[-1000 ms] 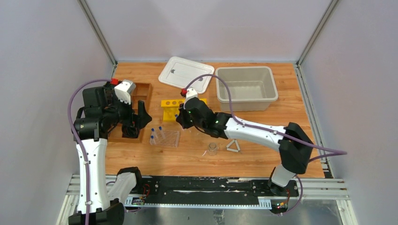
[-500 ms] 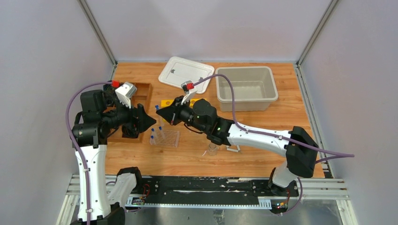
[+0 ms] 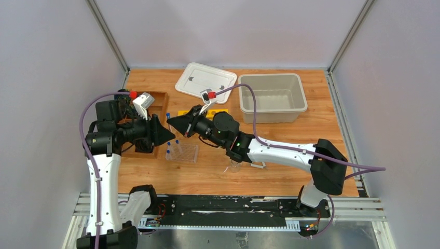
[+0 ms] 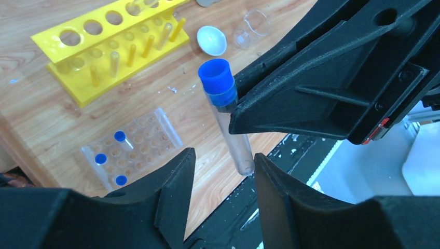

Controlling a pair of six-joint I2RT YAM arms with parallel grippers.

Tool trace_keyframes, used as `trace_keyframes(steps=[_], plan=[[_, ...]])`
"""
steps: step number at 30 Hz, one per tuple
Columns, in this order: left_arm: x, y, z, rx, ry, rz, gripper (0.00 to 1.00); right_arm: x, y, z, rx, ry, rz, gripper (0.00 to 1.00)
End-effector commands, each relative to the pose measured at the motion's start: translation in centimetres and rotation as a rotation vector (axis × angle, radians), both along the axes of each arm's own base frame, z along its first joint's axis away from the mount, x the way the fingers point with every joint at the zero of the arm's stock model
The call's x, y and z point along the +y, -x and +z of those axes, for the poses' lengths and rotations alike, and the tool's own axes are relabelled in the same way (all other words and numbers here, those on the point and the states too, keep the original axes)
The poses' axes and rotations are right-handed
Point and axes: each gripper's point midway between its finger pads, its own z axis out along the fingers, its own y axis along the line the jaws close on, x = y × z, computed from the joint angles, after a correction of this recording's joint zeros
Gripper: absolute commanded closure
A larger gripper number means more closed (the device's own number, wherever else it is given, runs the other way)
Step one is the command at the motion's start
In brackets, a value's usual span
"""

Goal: Organize the chemistry lab equipment

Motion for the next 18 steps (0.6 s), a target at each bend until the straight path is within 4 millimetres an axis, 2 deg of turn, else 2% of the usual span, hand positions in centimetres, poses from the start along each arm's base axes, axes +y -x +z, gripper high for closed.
trace_keyframes(steps=[1,7,11,13,18], plan=[[-0.6,0.1,-0.5,0.043,0.048,-0.036,0.54,0.6,1.0,4.1,-0.049,-0.118,0.011,1.00],[-0.7,0.0,-0.8,0.036,0.049,-0.062,0.81,1.1,1.3,4.1,-0.101,-0.098,0.011,1.00],[-0.6,-0.1,-1.1,0.012,0.029,-0.076,0.95,1.2,1.0,3.7,-0.119,-0.075,0.000,0.93],[-0.4,-0.3,-1.4,0.003,0.014,-0.081,1.00,1.4,1.0,3.2,-0.122,-0.056,-0.001,0.89],[0.1,-0.7,-2.5,-0.002,-0.028,-0.085,1.00,1.7,0.7,1.5,-0.128,0.061,0.002,0.71]])
